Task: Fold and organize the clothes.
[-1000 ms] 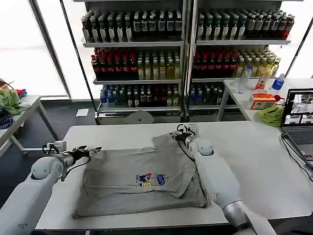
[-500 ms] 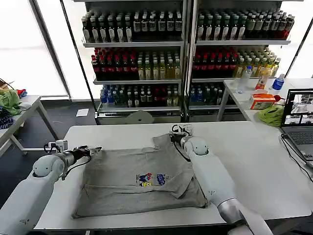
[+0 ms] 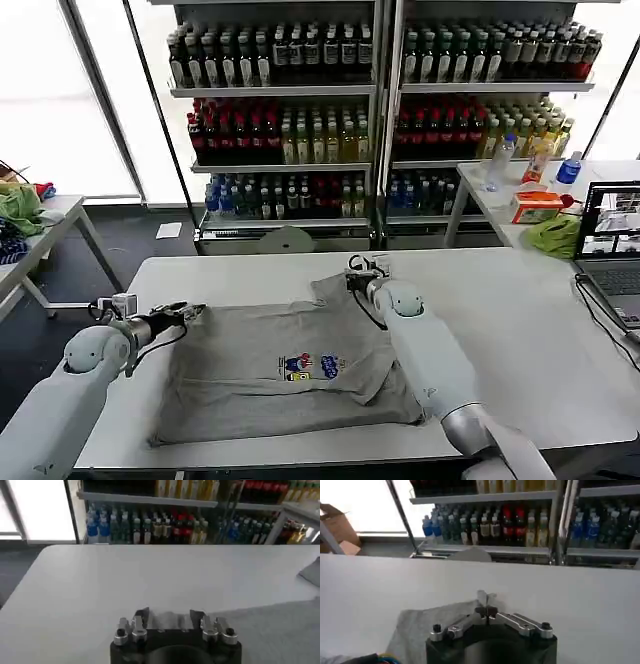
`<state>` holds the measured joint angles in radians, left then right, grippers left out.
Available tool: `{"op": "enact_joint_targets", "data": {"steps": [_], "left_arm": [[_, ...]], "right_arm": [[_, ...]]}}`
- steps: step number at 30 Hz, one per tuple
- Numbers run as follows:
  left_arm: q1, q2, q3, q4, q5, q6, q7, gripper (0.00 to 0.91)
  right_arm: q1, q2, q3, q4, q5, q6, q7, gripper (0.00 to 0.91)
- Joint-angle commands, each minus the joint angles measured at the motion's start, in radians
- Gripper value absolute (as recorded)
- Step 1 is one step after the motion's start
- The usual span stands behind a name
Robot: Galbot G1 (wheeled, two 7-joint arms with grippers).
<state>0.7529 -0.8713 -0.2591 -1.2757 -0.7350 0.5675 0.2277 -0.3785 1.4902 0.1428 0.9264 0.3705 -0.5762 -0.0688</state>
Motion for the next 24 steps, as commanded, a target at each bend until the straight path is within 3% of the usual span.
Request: {"op": "enact_joint_targets", "data": {"steps": [1,3,5,12,15,24], "left_arm": [[0.066,0.004,-0.028,-0.041,-0.005,0.010,0.004,0.171],[0.071,0.004,-0.033,-0.048,-0.005,0.009,0.008,0.050],[0.071,0.001,-0.037,-0.047,-0.007,0.009,0.008,0.000],[0.056,-0.003,-0.038,-0.045,-0.034,-0.009,-0.003,0.000],[0.056,0.002,-0.044,-0.069,-0.050,-0.034,-0.016,0.000],[0.083,0.024,-0.084,-0.165,-0.087,-0.080,-0.044,0.000]], "right_arm": [[0.004,0.004,0.000,-0.002,-0.001,0.000,0.000,0.000],[0.005,0.004,-0.001,-0.001,-0.001,-0.001,0.001,0.000],[0.004,0.005,-0.003,0.001,-0.001,0.000,0.001,0.000],[-0.005,0.006,-0.002,0.012,0.005,0.001,0.000,0.000],[-0.020,0.003,0.005,0.048,0.048,0.001,0.014,0.000],[-0.120,-0.062,0.028,0.337,0.219,-0.001,0.117,0.000]]}}
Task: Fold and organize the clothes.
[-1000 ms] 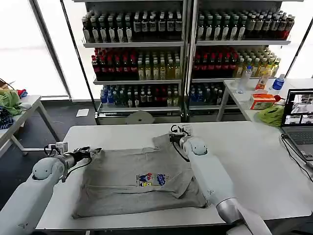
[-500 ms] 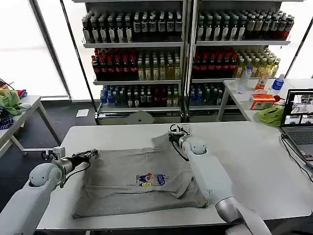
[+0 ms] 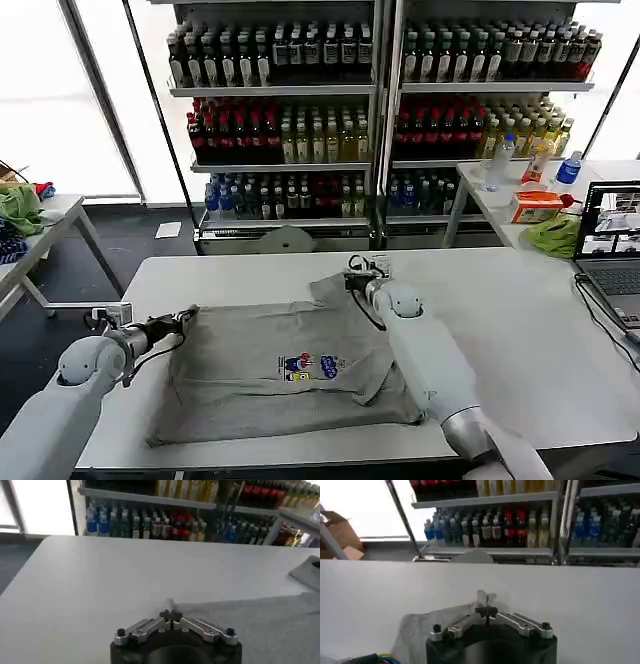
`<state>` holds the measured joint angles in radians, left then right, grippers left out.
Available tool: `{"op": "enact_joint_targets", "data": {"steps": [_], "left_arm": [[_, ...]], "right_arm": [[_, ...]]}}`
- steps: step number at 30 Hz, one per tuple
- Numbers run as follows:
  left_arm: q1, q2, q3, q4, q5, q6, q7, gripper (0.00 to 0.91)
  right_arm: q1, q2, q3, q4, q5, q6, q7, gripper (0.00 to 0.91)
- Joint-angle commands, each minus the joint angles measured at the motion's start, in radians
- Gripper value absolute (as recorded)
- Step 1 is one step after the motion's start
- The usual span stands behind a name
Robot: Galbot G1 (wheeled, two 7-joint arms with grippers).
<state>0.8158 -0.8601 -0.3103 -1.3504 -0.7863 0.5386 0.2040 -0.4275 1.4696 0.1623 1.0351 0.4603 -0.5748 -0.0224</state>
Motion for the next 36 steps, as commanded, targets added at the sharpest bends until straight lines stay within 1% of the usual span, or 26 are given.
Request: {"op": "enact_joint_targets", "data": {"steps": [1,5,6,7,8,11,13,15,18,23,27,31,34,36], "left_arm": [[0.025,0.016,-0.041,-0.101,-0.041,-0.054,-0.024,0.000],[0.053,0.026,-0.075,-0.148,-0.068,-0.065,-0.044,0.010],[0.066,0.030,-0.084,-0.154,-0.071,-0.064,-0.044,0.000],[0.075,0.034,-0.095,-0.175,-0.074,-0.064,-0.045,0.000],[0.097,0.038,-0.113,-0.201,-0.082,-0.064,-0.048,0.000],[0.143,0.049,-0.146,-0.252,-0.094,-0.062,-0.052,0.010],[0.177,0.057,-0.167,-0.291,-0.093,-0.061,-0.051,0.000],[0.210,0.061,-0.186,-0.311,-0.092,-0.062,-0.052,0.000],[0.246,0.066,-0.210,-0.337,-0.093,-0.062,-0.050,0.010],[0.313,0.076,-0.244,-0.378,-0.088,-0.059,-0.036,0.000],[0.389,0.086,-0.293,-0.437,-0.086,-0.056,-0.036,0.010],[0.502,0.102,-0.353,-0.501,-0.071,-0.049,-0.036,0.010],[0.559,0.096,-0.381,-0.543,-0.024,-0.041,-0.030,0.000],[0.607,0.086,-0.414,-0.574,-0.021,-0.032,-0.032,0.010]], "right_arm": [[-0.085,-0.052,0.009,0.262,0.142,-0.003,0.078,0.000],[-0.160,-0.099,0.019,0.389,0.196,-0.004,0.109,0.000],[-0.183,-0.110,0.024,0.423,0.214,-0.004,0.121,0.000],[-0.199,-0.116,0.026,0.435,0.222,-0.005,0.126,0.000],[-0.232,-0.134,0.034,0.501,0.233,-0.005,0.133,0.000],[-0.284,-0.157,0.049,0.581,0.248,-0.005,0.141,0.000],[-0.327,-0.181,0.064,0.647,0.268,-0.005,0.149,0.000],[-0.372,-0.207,0.079,0.709,0.296,-0.004,0.153,0.000],[-0.442,-0.237,0.101,0.797,0.312,-0.005,0.153,0.000],[-0.567,-0.284,0.141,0.943,0.345,-0.005,0.164,0.000],[-0.690,-0.312,0.170,1.035,0.346,-0.005,0.160,0.000],[-0.782,-0.321,0.201,1.107,0.341,-0.005,0.157,0.000],[-0.850,-0.328,0.209,1.141,0.321,-0.005,0.152,0.000],[-0.897,-0.330,0.218,1.162,0.307,-0.004,0.145,0.000]]}}
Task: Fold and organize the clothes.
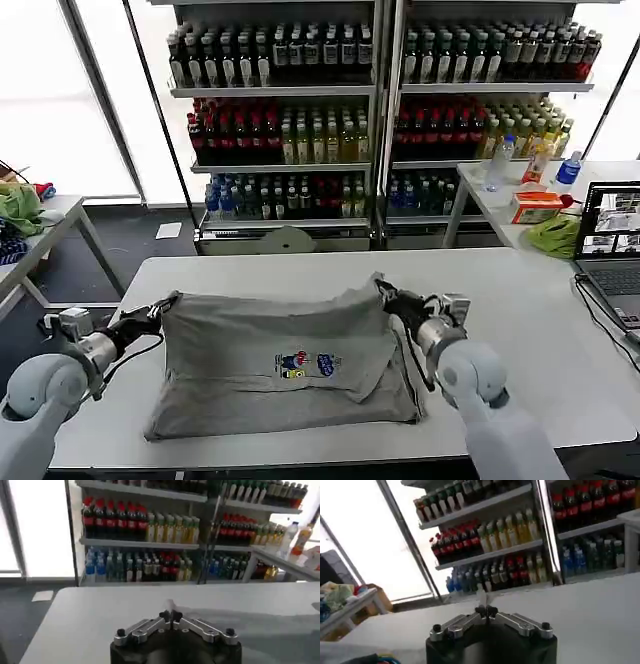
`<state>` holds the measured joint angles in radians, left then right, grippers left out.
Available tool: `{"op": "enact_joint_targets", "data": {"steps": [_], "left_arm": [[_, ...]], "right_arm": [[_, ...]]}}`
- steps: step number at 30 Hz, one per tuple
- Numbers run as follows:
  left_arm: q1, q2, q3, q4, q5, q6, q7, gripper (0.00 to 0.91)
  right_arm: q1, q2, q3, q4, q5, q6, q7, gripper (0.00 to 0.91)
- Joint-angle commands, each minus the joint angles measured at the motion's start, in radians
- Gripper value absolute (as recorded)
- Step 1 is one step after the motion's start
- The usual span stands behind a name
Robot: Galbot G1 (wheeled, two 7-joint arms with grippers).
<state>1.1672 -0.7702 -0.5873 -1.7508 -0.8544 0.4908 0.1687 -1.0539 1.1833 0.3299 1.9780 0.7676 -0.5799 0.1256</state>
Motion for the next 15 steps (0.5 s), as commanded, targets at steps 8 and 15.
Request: {"op": "enact_joint_targets", "data": {"steps": [8,15], "left_arm": [[0.430,-0.055,-0.205,-0.259,0.110,0.024,0.009,0.010],[0.504,-0.087,-0.166,-0.269,0.187,0.022,0.018,0.353]], "right_arm": [[-0.430,-0.059,0.093,0.242,-0.049,0.001,-0.025,0.000],[-0.494,-0.054,0.083,0.227,-0.110,0.001,-0.051,0.907]]}}
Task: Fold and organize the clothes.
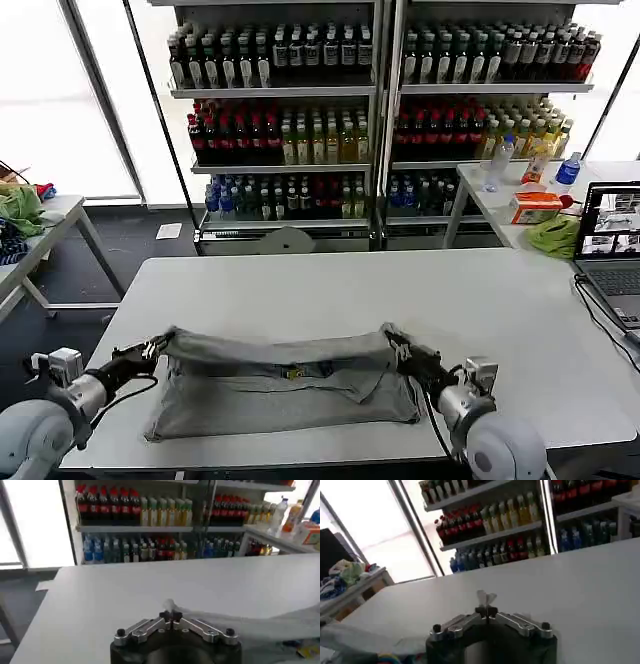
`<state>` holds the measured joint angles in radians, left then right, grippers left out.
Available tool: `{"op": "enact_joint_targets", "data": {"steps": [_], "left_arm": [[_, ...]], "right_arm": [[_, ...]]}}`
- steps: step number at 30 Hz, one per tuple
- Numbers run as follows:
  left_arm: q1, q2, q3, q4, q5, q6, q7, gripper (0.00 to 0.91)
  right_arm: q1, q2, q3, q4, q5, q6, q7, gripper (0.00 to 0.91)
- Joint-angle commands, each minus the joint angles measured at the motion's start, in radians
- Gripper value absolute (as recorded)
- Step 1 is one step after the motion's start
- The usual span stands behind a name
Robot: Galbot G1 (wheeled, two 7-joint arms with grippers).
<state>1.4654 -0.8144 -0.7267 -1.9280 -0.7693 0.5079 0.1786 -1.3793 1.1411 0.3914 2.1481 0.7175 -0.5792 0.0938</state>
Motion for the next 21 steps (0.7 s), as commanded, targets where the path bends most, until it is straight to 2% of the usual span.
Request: {"op": "enact_joint_targets", "data": {"steps": [1,11,14,15,18,21], "left_arm": [[0.214,-0.048,-0.020,-0.098,0.107,0.010,0.000,0.907],[0.261,-0.048,-0.094,-0.168,0.073,0.066,-0.048,0.907],[0.278,-0.054,-0.166,-0.207,0.023,0.066,-0.072,0.907],[0.278,-0.059,-0.193,-0.221,0.000,0.065,-0.085,0.907],[0.275,-0.070,-0.247,-0.250,-0.039,0.044,-0.129,0.907],[0.272,-0.077,-0.273,-0.262,-0.039,0.011,-0.167,0.907]], "right_arm": [[-0.166,-0.013,0.021,0.056,-0.063,0.001,-0.021,0.907],[-0.123,-0.017,0.072,0.083,-0.047,0.018,0.006,0.907],[-0.109,-0.019,0.116,0.106,-0.059,0.091,0.011,0.907],[-0.104,-0.022,0.129,0.111,-0.080,0.137,0.008,0.907],[-0.098,-0.034,0.162,0.104,-0.208,0.289,-0.022,0.907],[-0.103,-0.040,0.185,0.088,-0.294,0.417,-0.036,0.907]]}}
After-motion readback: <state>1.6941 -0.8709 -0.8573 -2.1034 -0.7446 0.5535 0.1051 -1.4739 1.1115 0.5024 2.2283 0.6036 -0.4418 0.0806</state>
